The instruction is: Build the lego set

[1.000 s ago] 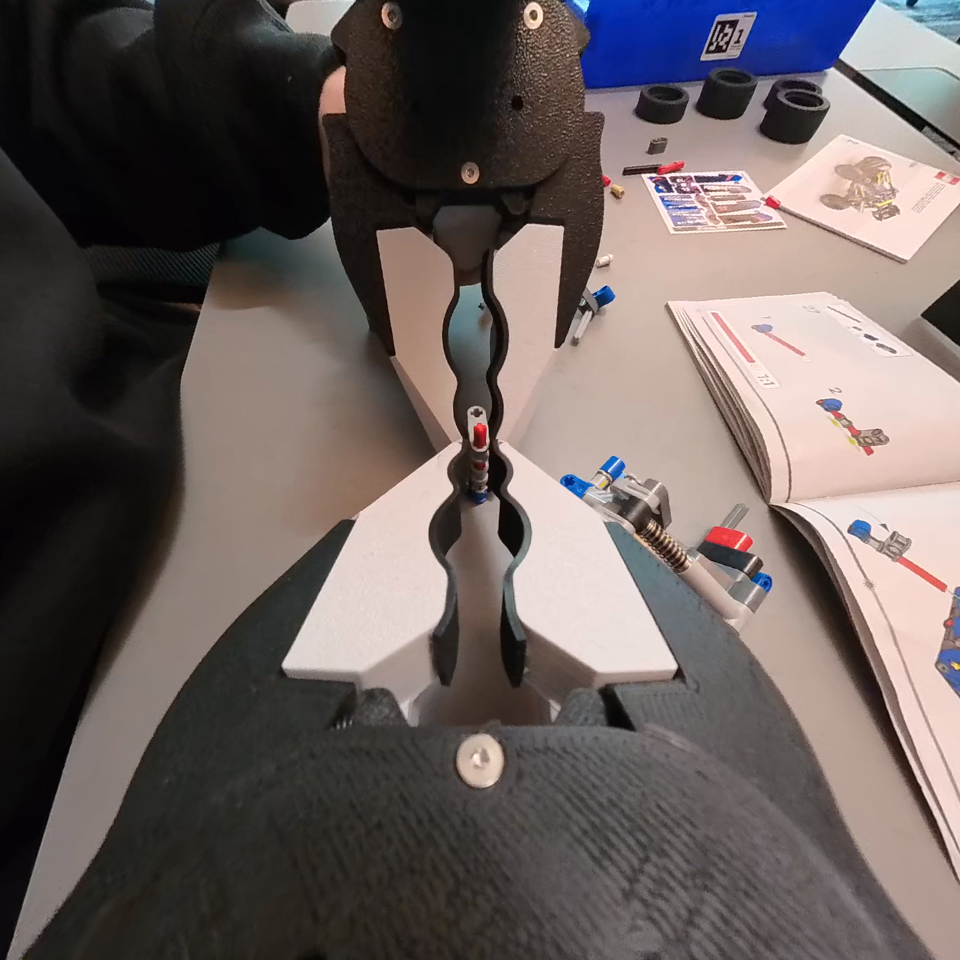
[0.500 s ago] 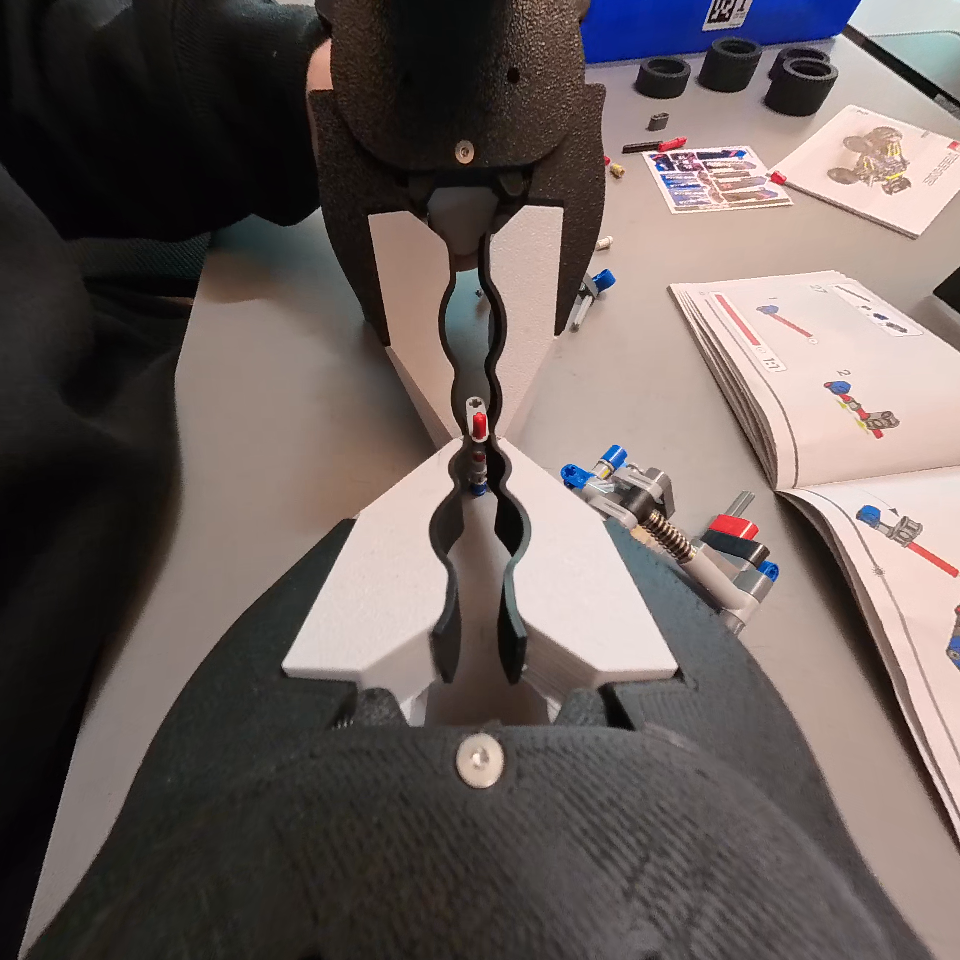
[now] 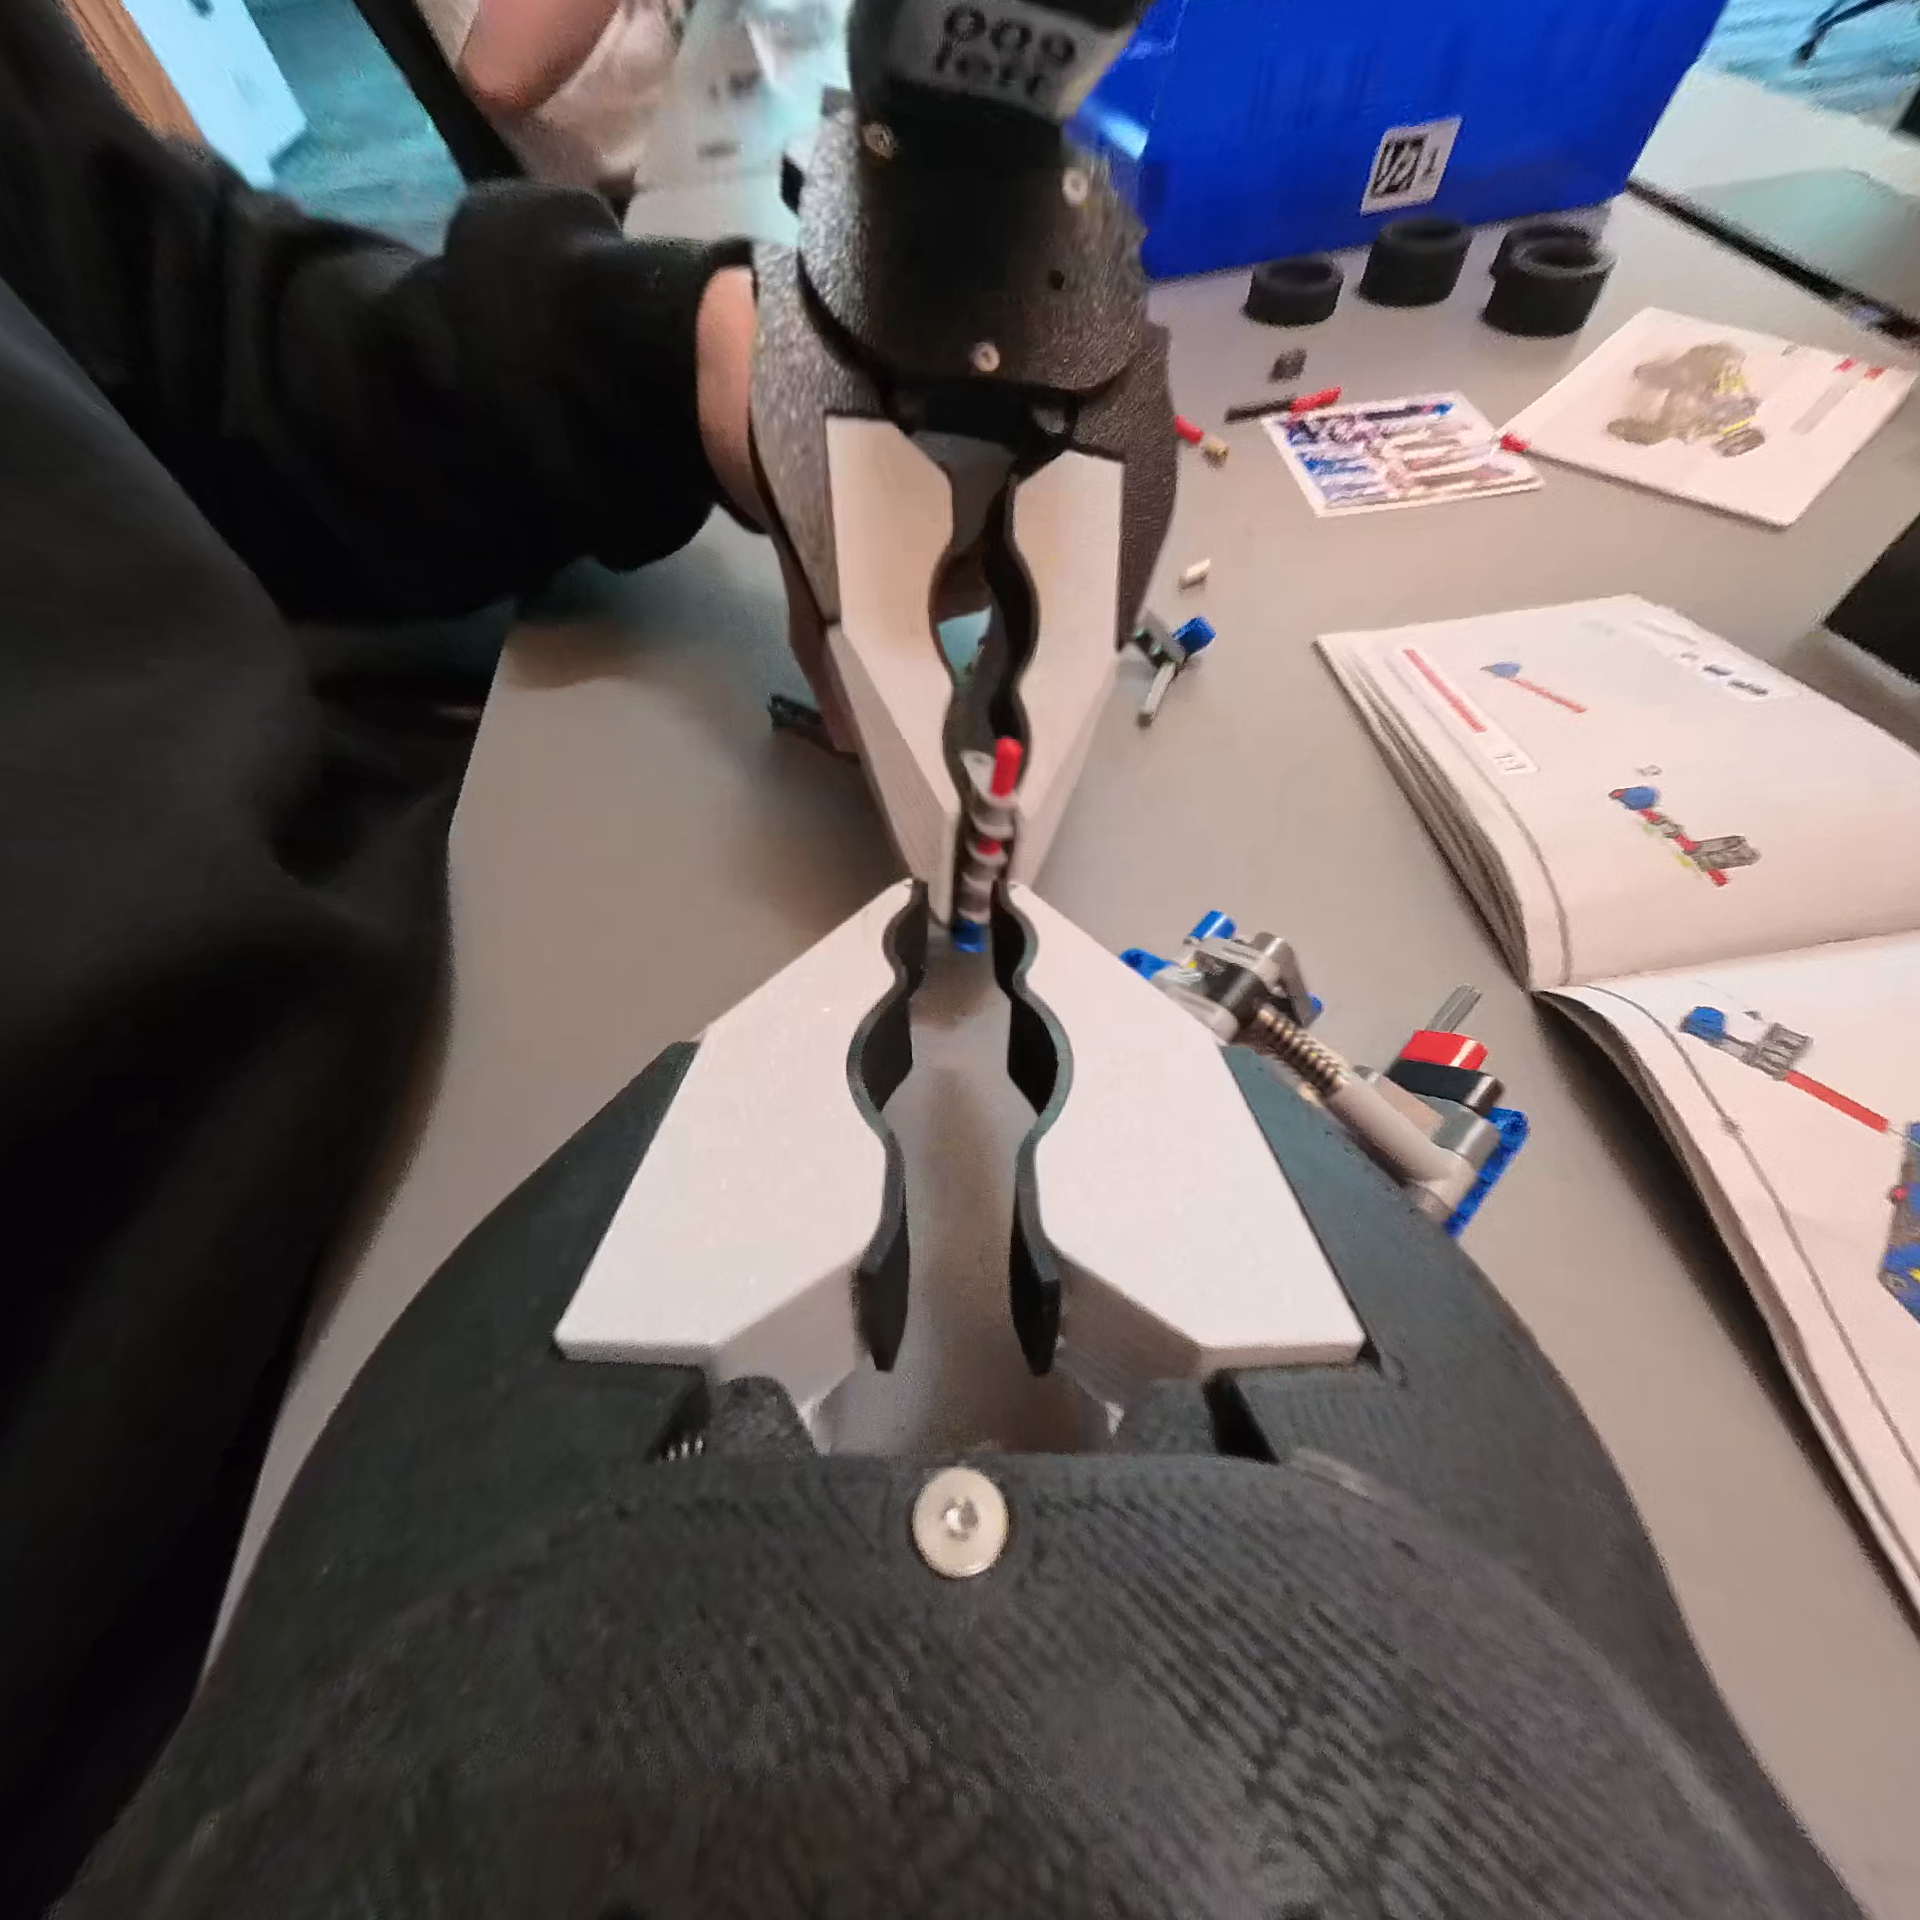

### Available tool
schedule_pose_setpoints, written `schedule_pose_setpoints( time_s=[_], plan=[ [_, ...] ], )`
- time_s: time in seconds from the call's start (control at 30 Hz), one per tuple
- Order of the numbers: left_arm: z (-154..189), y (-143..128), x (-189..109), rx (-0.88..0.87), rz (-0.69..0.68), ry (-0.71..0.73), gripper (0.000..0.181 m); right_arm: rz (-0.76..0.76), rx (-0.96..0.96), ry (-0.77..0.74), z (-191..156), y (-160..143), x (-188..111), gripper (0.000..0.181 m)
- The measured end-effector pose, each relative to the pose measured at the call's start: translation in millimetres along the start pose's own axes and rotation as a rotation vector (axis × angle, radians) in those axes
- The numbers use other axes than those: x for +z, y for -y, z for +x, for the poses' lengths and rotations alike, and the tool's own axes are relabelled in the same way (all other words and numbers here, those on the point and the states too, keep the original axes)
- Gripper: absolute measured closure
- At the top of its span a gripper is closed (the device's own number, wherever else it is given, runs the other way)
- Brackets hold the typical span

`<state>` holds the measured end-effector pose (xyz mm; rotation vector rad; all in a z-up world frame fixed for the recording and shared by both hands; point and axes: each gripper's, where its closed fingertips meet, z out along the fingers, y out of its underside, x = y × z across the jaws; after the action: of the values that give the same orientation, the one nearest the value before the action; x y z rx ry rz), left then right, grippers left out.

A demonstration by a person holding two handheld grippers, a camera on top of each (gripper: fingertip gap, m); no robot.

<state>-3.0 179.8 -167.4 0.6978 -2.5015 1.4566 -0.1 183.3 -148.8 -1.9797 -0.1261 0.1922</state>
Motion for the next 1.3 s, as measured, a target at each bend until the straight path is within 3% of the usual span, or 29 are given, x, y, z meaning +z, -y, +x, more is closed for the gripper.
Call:
schedule_pose_setpoints(
  time_s=[0.1, 0.27, 0.43, 0.63, 0.77, 0.93, 1.03, 1.17, 1.3],
  plan=[
    [7, 17, -15, -0.088, 0.128, -0.096, 0.176, 0.043, 0.005, -0.026, 2, 12, -9, 0.168],
    [20, 27, -18, -0.106, 0.18, -0.175, 0.176, 0.091, 0.069, -0.014, 0, 25, -12, 0.168],
    [30, 33, -19, -0.143, 0.216, -0.263, 0.176, 0.09, 0.008, -0.047, 0, 26, -12, 0.166],
    [29, 16, -4, -0.118, 0.04, -0.192, 0.176, 0.23, 0.128, -0.007, 3, 45, -15, 0.158],
    [29, 3, 7, -0.031, -0.121, -0.116, 0.176, 0.166, 0.129, 0.05, -6, 36, -3, 0.162],
    [26, 5, 8, 0.005, -0.139, -0.084, 0.176, 0.101, 0.099, 0.082, -14, 26, 1, 0.178],
    [21, 23, 2, 0.021, -0.001, -0.059, 0.173, 0.171, 0.099, 0.058, -7, 35, -7, 0.179],
    [16, 56, -16, 0.032, 0.313, -0.007, 0.161, 0.459, 0.224, -0.002, 18, 64, -45, 0.179],
    [12, 58, -15, 0.009, 0.391, 0.025, 0.161, 0.659, 0.336, 0.008, 32, 78, -66, 0.18]
  ],
)
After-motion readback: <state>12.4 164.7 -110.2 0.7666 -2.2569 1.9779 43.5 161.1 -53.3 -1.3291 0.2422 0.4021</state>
